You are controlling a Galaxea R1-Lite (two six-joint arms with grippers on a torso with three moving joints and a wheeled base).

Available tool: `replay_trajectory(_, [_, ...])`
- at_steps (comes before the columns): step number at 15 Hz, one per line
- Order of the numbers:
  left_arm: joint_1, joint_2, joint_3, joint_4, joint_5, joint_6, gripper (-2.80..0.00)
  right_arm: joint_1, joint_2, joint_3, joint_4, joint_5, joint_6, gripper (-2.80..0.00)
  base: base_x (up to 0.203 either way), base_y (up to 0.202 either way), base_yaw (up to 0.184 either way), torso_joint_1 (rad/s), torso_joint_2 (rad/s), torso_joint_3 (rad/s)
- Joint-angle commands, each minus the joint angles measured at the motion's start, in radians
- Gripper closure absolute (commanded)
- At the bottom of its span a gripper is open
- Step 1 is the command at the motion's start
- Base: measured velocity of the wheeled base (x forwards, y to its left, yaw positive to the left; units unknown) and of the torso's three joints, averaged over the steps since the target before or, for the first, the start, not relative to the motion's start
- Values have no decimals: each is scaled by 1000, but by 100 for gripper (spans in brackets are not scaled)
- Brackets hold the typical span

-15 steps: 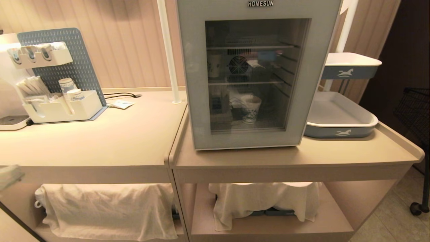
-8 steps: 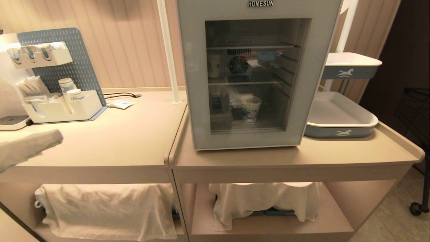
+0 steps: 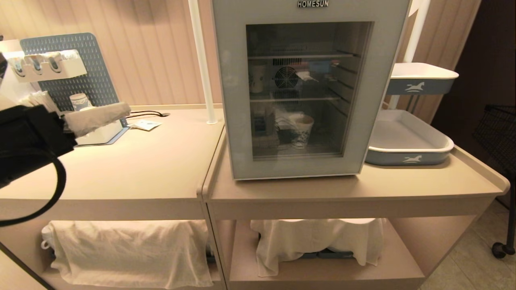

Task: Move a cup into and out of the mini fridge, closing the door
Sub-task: Open the freezer door

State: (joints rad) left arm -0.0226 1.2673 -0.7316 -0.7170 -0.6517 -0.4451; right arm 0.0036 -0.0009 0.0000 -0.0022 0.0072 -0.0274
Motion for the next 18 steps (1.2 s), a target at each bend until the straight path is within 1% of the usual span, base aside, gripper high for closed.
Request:
replay_trajectory(1, [-1, 138, -34, -95, -1, -24, 0, 0, 1, 0, -1, 0, 0, 0, 0, 0, 0, 0, 0, 0])
replay_trajectory(3, [-6, 222, -83, -160, 4, -73, 0, 0, 1, 0, 0, 0, -1, 0, 0, 0, 0, 0, 0, 0])
replay_trajectory(4, [-15, 259, -105, -174, 13, -83, 0, 1, 1, 0, -1, 0, -2, 0, 0, 0, 0, 0, 0, 0])
replay_trajectory(5, [-39, 285, -121, -183, 28, -90, 0, 0, 1, 0, -1, 0, -2, 0, 0, 0, 0, 0, 0, 0])
replay_trajectory(8, [-91, 326, -151, -186, 37, -82, 0, 1, 1, 0, 0, 0, -1, 0, 0, 0, 0, 0, 0, 0])
replay_trajectory(10, [-91, 351, -175, -183, 30, -99, 0, 0, 1, 0, -1, 0, -2, 0, 0, 0, 0, 0, 0, 0])
replay_trajectory(12, [-91, 385, -237, -187, 36, -103, 0, 0, 1, 0, -1, 0, -2, 0, 0, 0, 0, 0, 0, 0])
replay_trajectory(13, [-92, 380, -239, -187, 37, -107, 0, 1, 1, 0, -1, 0, -1, 0, 0, 0, 0, 0, 0, 0])
replay_trajectory(15, [-95, 354, -212, -202, 54, -88, 0, -1, 1, 0, -1, 0, 1, 0, 0, 0, 0, 0, 0, 0])
replay_trajectory(16, [-99, 347, -219, -200, 76, -77, 0, 0, 1, 0, -1, 0, -1, 0, 0, 0, 0, 0, 0, 0])
replay_trajectory(17, [-102, 316, -236, -166, 89, -72, 0, -1, 1, 0, -1, 0, -2, 0, 0, 0, 0, 0, 0, 0])
replay_trajectory(18, [-102, 298, -257, -77, 93, -70, 0, 0, 1, 0, -1, 0, 1, 0, 0, 0, 0, 0, 0, 0])
